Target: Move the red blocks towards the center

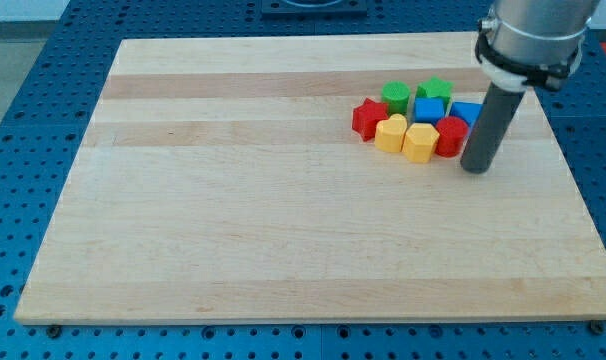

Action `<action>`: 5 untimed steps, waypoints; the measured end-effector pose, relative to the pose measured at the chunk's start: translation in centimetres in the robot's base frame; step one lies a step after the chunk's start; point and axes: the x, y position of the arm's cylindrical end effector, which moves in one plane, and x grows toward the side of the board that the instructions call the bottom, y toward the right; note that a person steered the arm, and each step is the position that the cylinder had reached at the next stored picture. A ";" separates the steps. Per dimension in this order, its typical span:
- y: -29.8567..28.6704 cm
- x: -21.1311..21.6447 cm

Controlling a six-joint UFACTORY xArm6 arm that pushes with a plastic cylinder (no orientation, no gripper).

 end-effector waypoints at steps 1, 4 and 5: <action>-0.7 -2.3; -4.3 -3.4; -8.9 -5.5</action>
